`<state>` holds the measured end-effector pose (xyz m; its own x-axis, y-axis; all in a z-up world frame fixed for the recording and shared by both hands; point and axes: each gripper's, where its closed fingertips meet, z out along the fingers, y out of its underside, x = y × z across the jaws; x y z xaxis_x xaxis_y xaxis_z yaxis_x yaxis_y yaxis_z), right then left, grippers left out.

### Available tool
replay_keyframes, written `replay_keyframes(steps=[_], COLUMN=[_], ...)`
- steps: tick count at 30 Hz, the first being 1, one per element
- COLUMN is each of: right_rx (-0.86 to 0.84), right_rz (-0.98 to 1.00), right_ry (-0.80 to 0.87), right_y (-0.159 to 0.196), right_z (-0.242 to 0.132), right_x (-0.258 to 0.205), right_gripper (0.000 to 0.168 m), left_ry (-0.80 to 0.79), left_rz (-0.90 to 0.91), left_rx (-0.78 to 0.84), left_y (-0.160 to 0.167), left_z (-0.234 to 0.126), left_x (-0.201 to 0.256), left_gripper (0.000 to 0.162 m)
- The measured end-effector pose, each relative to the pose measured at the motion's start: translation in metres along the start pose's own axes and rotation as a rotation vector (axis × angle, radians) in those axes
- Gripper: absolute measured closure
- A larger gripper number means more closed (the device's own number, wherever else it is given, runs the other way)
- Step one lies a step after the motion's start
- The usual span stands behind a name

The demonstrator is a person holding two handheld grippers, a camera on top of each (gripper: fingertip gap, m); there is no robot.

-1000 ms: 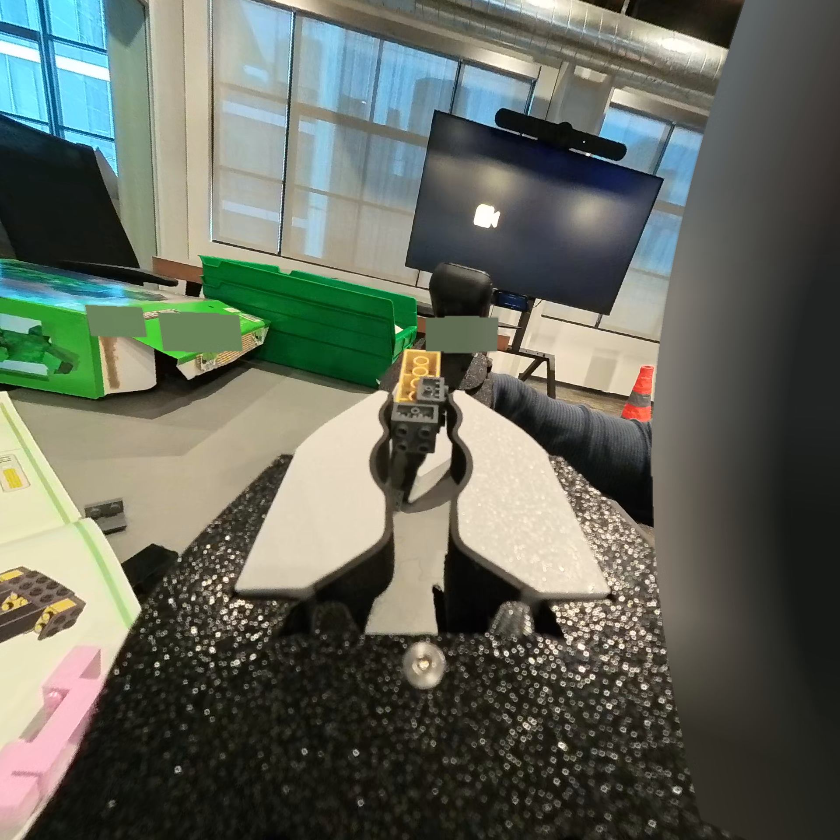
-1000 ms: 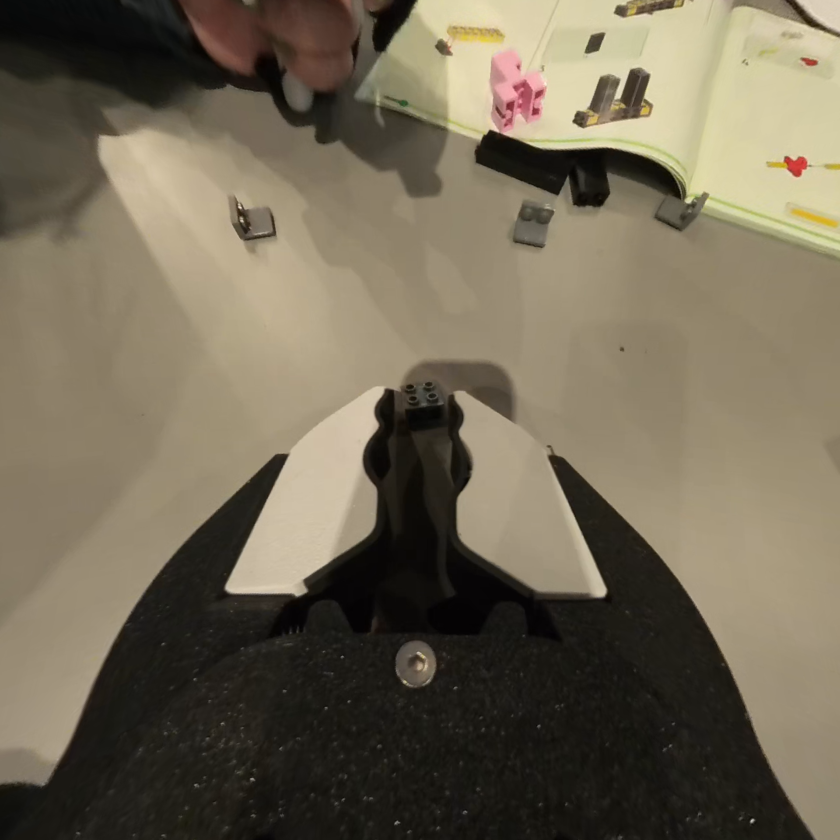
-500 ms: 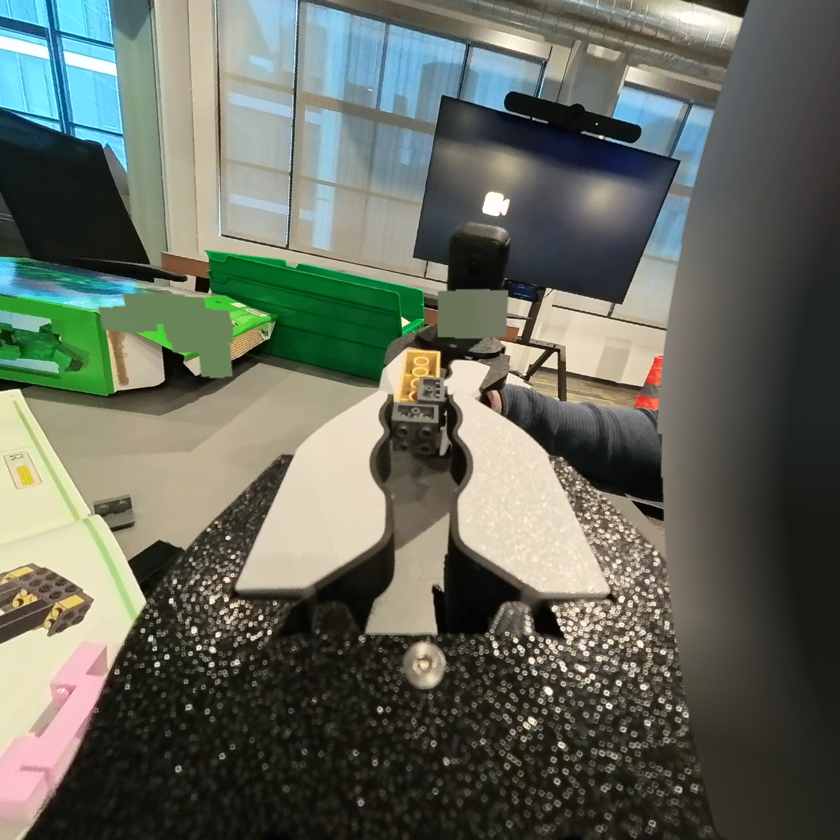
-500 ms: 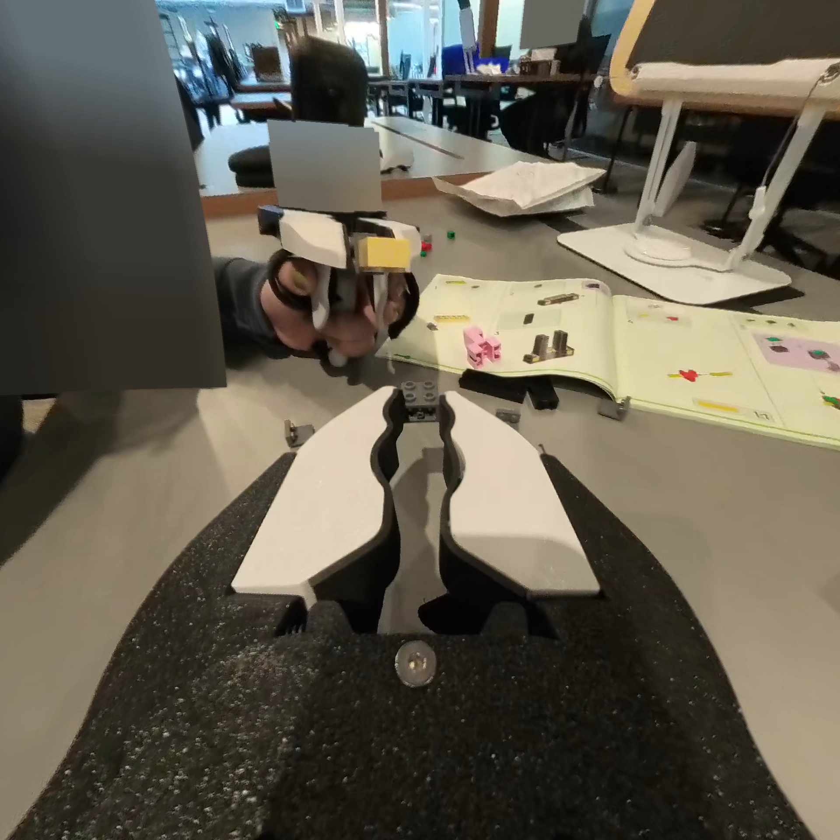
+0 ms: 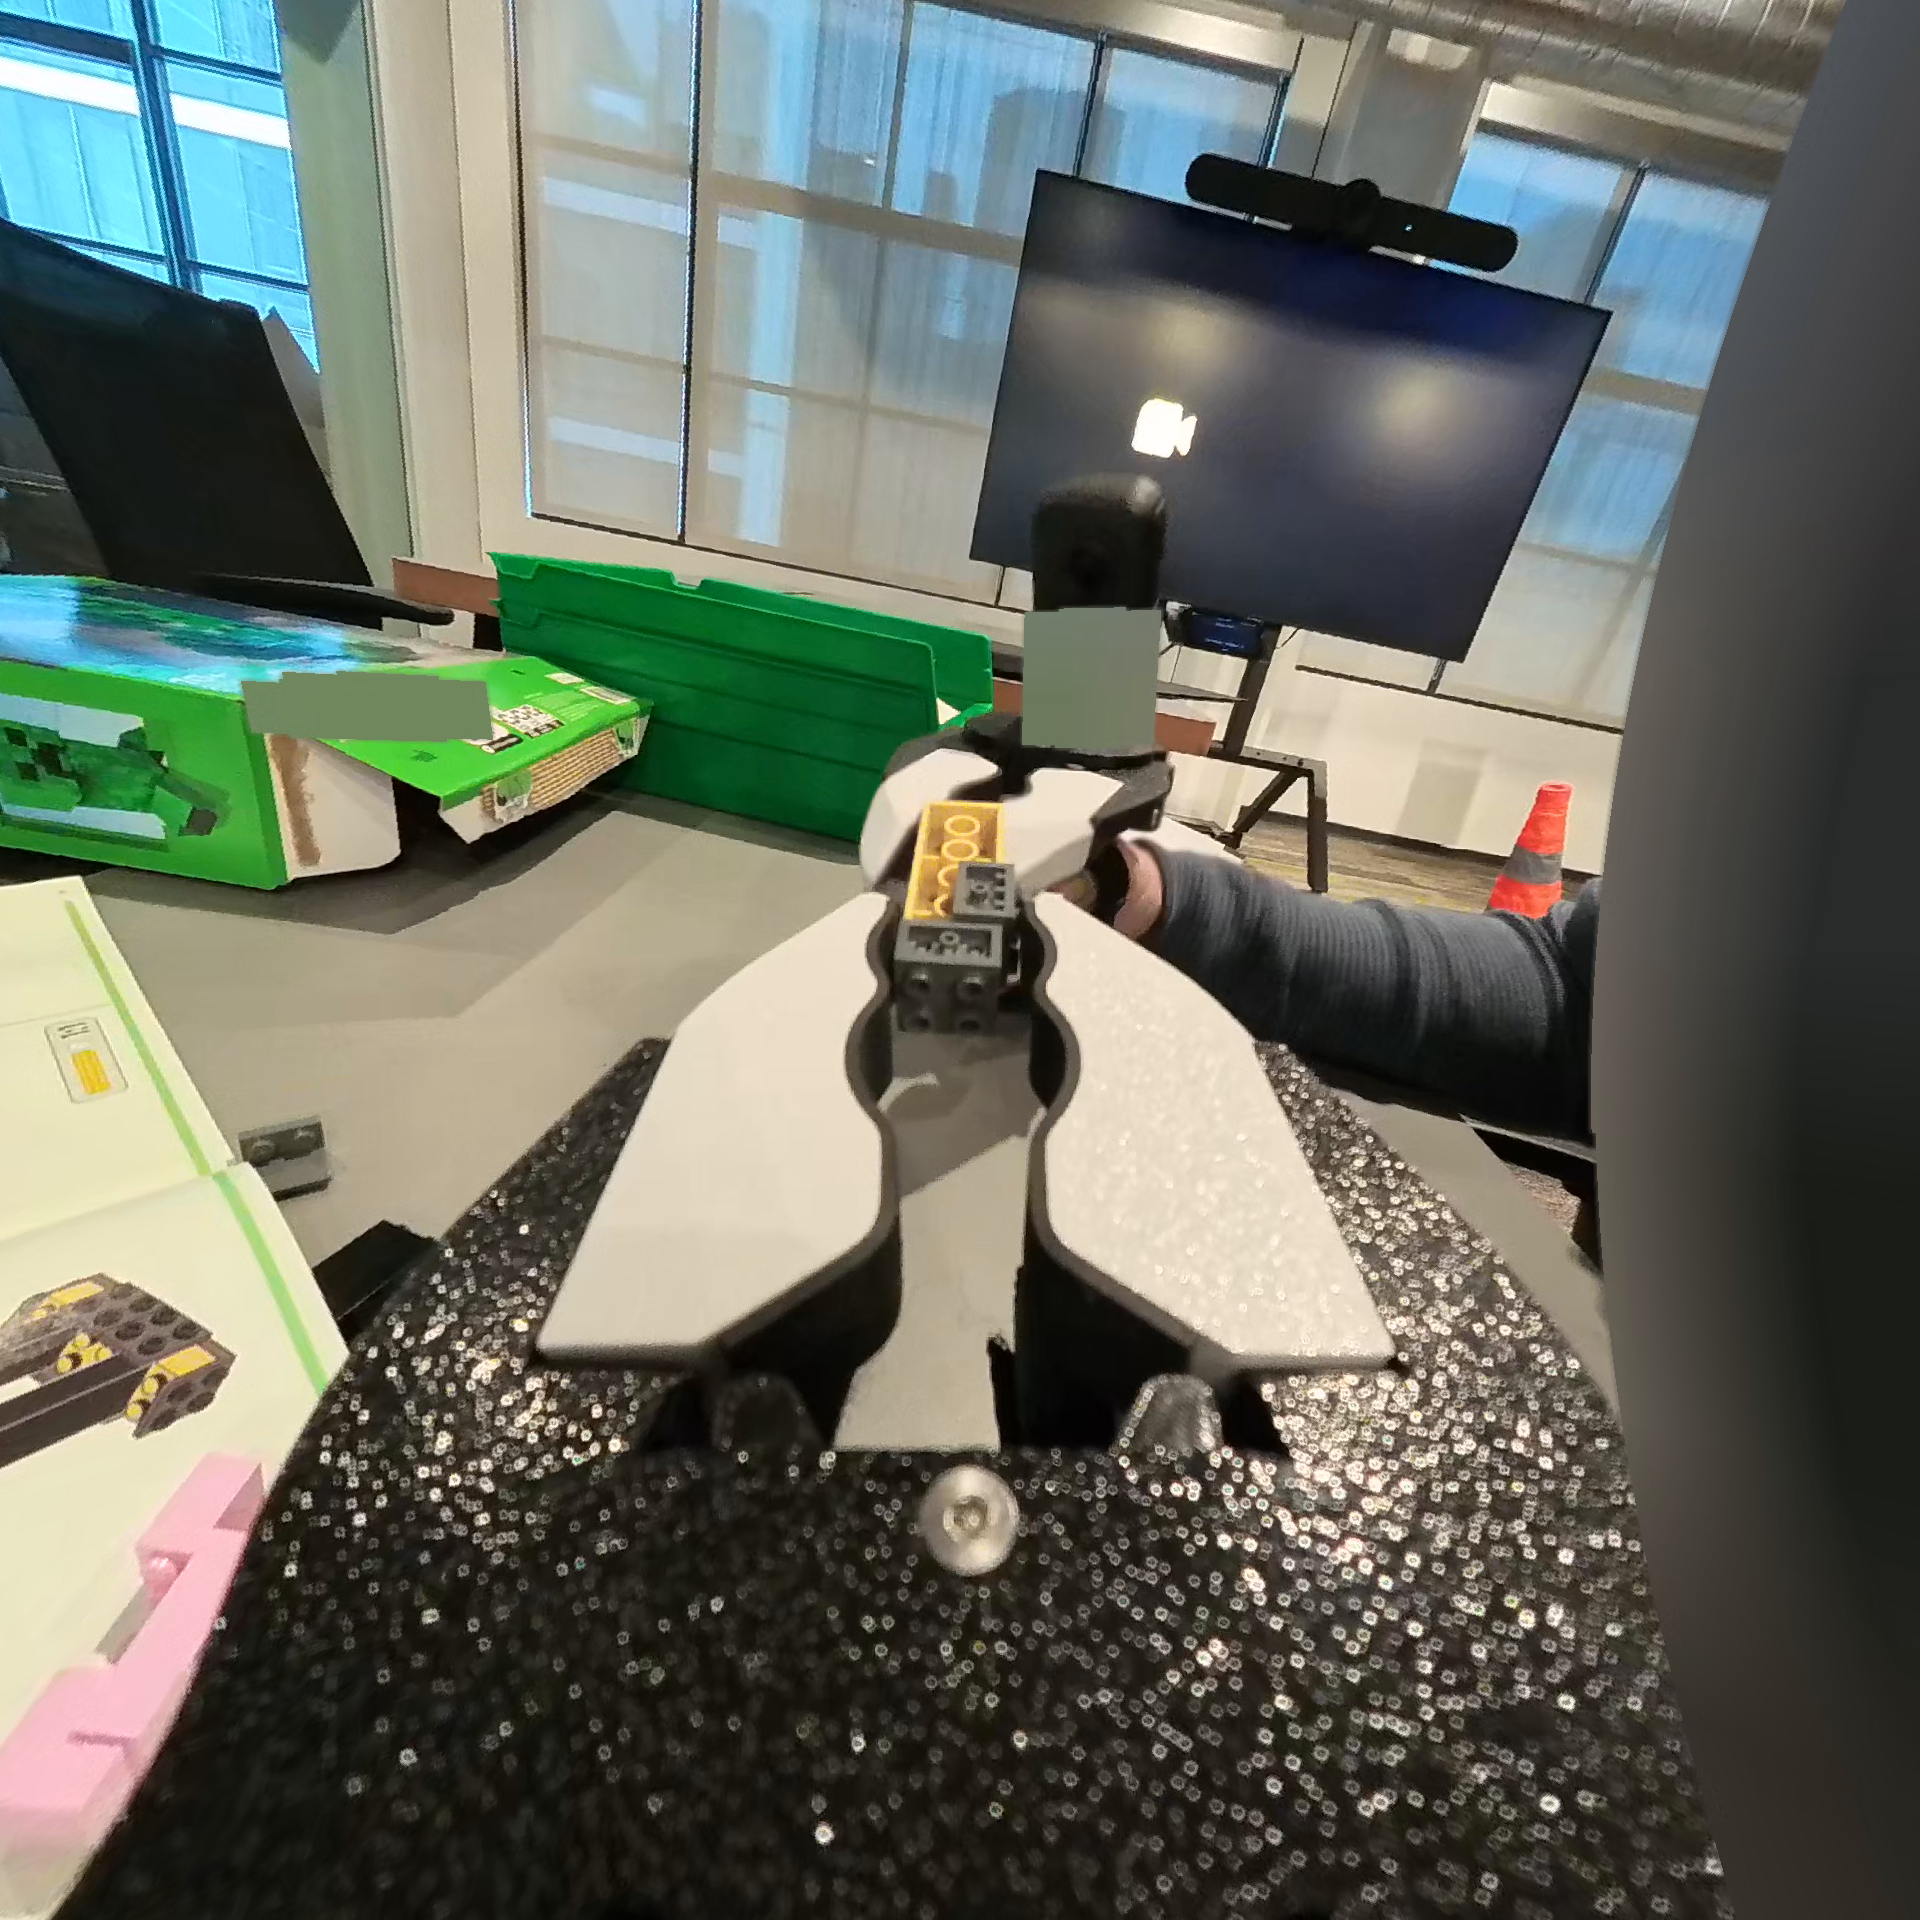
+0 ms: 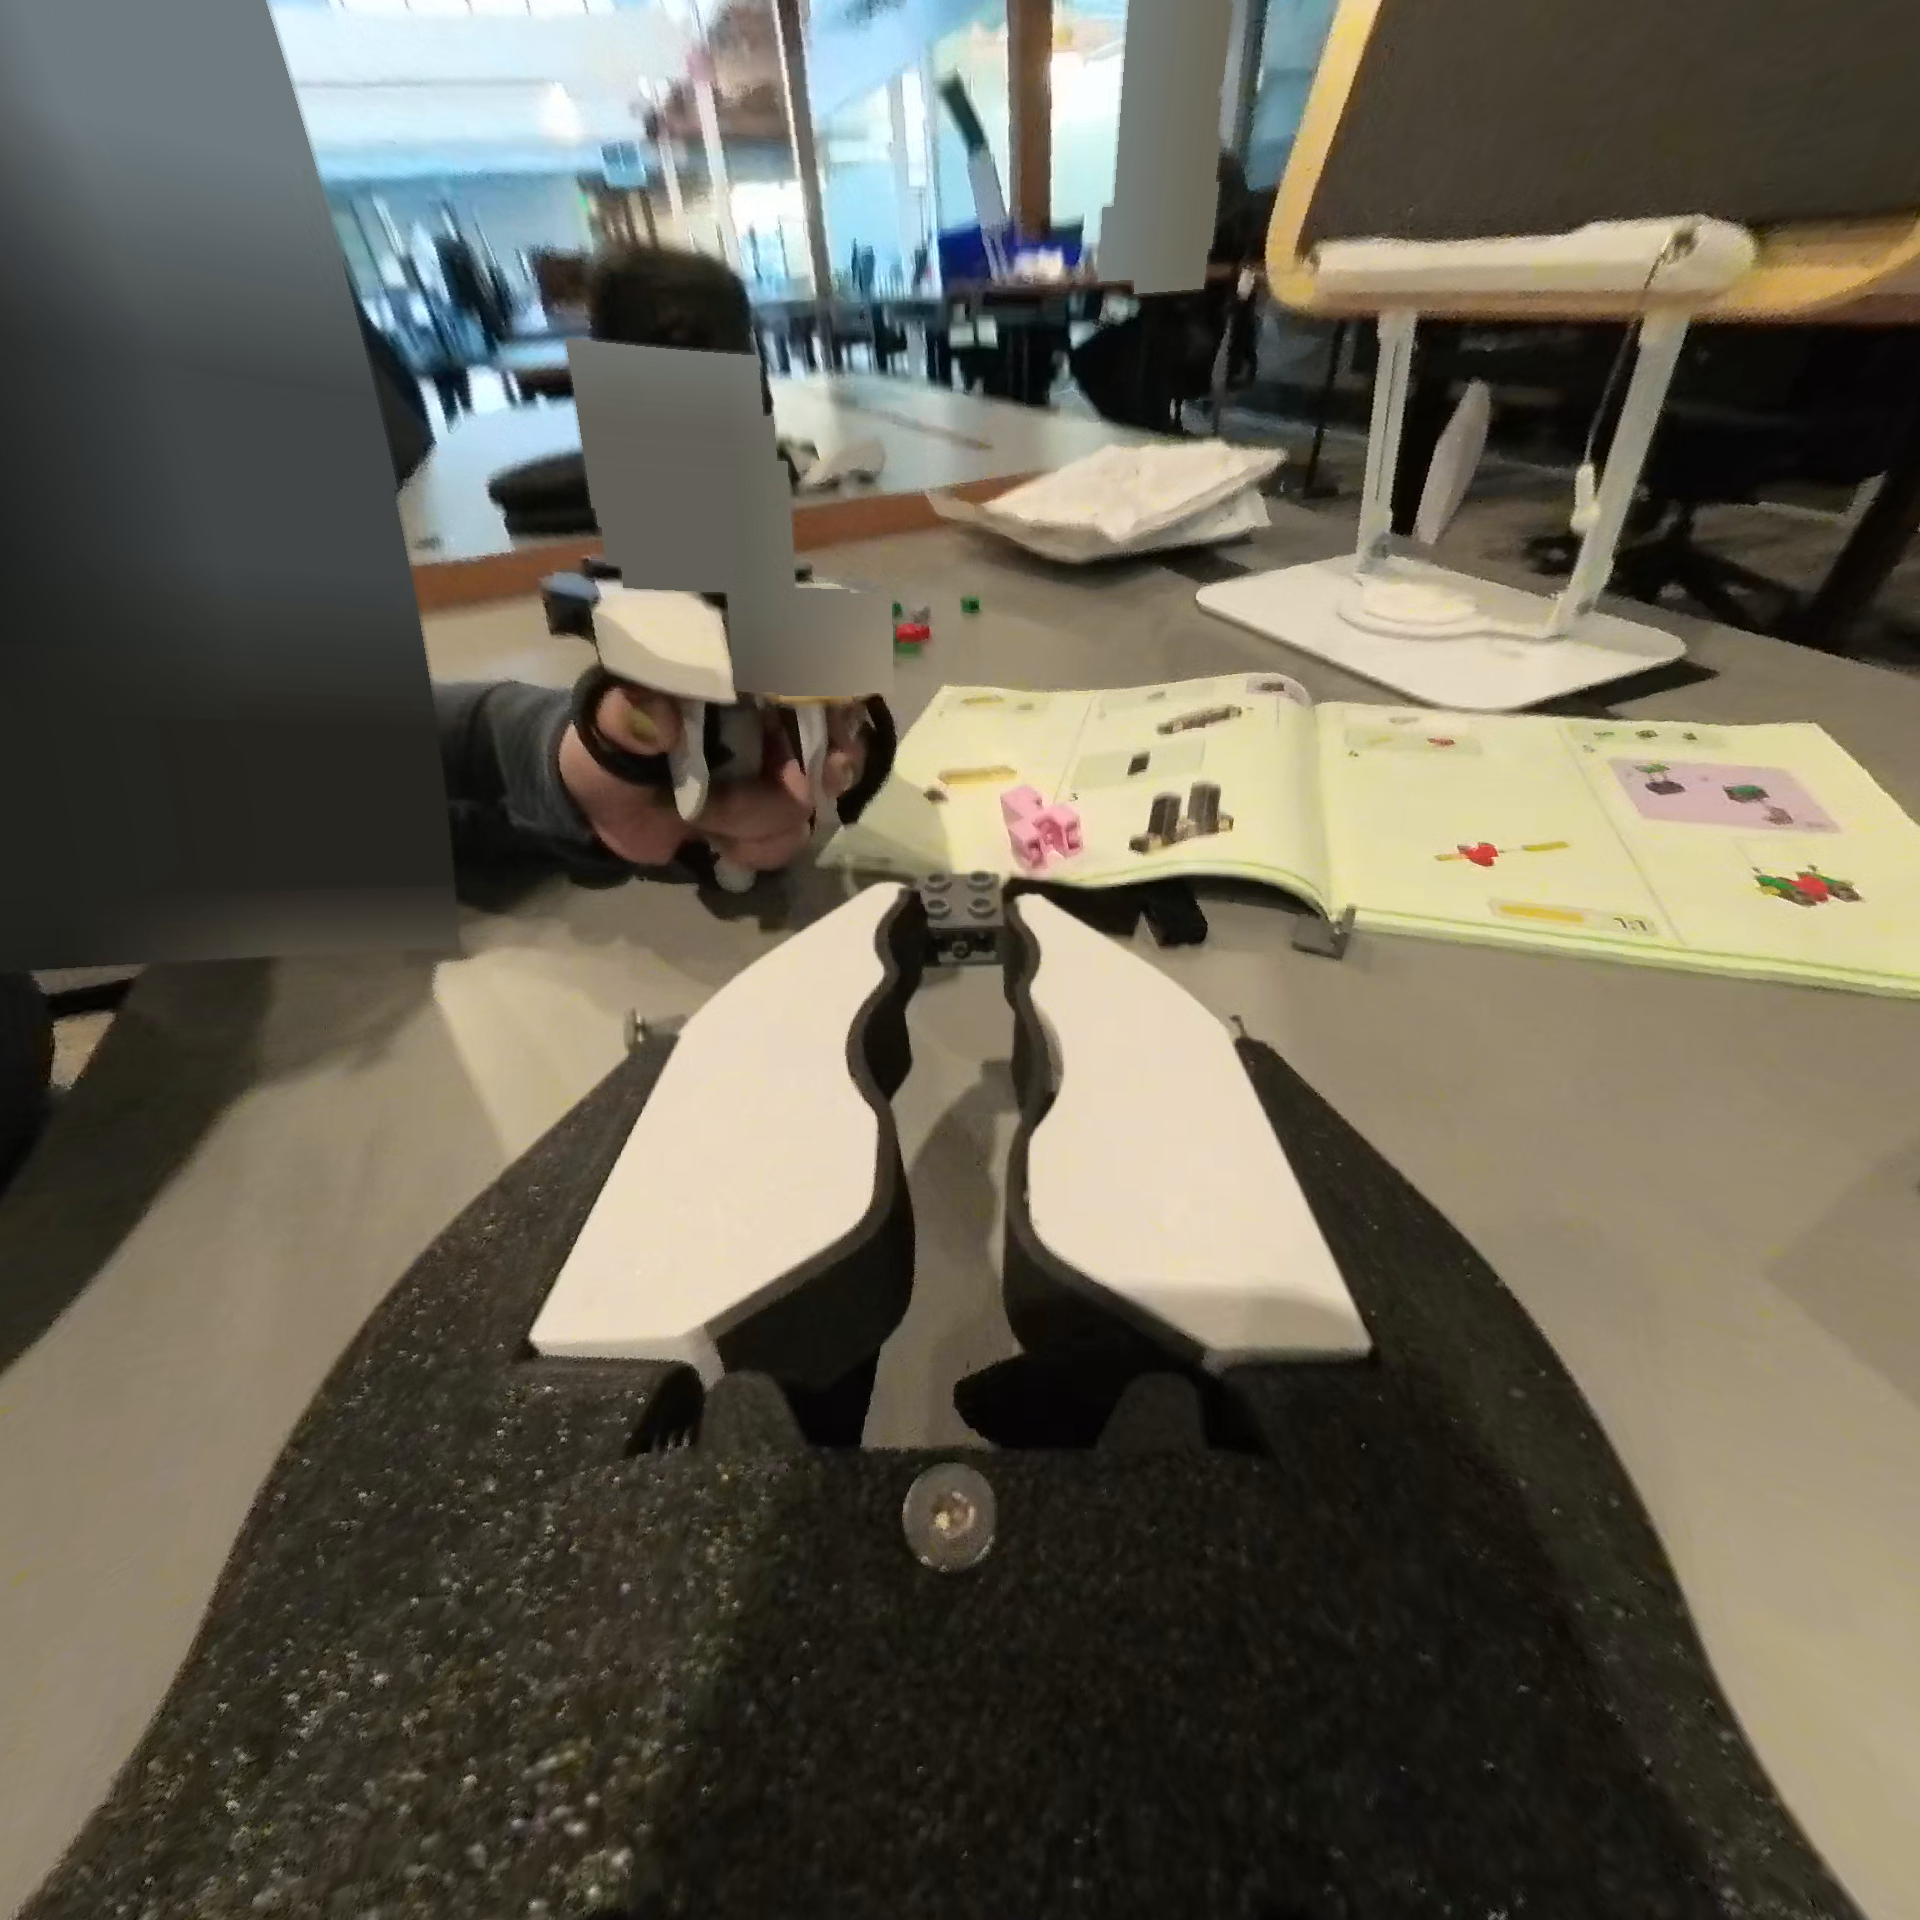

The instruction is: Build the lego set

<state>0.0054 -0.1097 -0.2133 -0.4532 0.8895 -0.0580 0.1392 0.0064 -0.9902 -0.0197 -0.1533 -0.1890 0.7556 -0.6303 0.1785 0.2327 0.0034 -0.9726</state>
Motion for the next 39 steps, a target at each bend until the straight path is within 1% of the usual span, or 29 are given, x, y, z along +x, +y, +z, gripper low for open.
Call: replay_keyframes(steps=[5,8,10,14,16,17,23,26,27,29,32,34,36,39], right_rx=[-0.354,-0.687,-0.862,-1.017,-1.061,-1.081,-1.034,-0.957,-0.932,-0.874,-0.726,-0.633,-0.588,-0.546], right_rz=[-0.078,-0.138,-0.16,-0.301,-0.354,-0.363,-0.161,-0.097,-0.096,-0.08,0.027,0.115,0.176,0.214], right_ry=[0.028,0.04,0.041,-0.028,-0.066,-0.054,0.093,0.141,0.159,0.175,0.215,0.251,0.318,0.444], right_y=[0.028,0.052,0.063,0.075,0.085,0.089,0.09,0.086,0.082,0.072,0.052,0.047,0.054,0.062], right_z=[-0.011,-0.027,-0.037,-0.045,-0.048,-0.049,-0.043,-0.039,-0.039,-0.037,-0.015,0.004,0.018,0.032], right_x=[0.001,0.007,0.011,0.012,0.011,0.013,0.012,0.01,0.011,0.006,-0.017,-0.04,-0.06,-0.079], right_gripper=[0.154,0.154,0.154,0.154,0.154,0.154,0.154,0.154,0.149,0.148,0.148,0.149,0.148,0.149], left_ry=[0.003,0.004,0.004,0.006,0.006,0.005,0.001,-0.001,-0.001,-0.007,-0.029,-0.049,-0.067,-0.104], left_rz=[0.0,0.011,0.019,0.027,0.026,0.024,0.01,0.007,0.005,0.0,-0.015,-0.018,-0.013,0.02], left_rx=[-0.008,-0.017,-0.024,-0.031,-0.03,-0.028,-0.01,-0.007,-0.006,0.004,0.035,0.054,0.063,0.067], left_y=[0.001,0.002,0.003,0.004,0.004,0.004,0.001,0.001,0.001,0.0,-0.004,-0.007,-0.008,-0.008], left_z=[0.001,0.002,0.002,0.003,0.003,0.003,0.001,0.001,0.001,0.0,-0.003,-0.005,-0.006,-0.007], left_x=[0.0,0.001,0.002,0.003,0.003,0.003,0.001,0.0,0.0,-0.001,-0.006,-0.009,-0.011,-0.013], left_gripper=[0.14,0.14,0.14,0.141,0.141,0.141,0.141,0.141,0.141,0.141,0.141,0.141,0.141,0.14])
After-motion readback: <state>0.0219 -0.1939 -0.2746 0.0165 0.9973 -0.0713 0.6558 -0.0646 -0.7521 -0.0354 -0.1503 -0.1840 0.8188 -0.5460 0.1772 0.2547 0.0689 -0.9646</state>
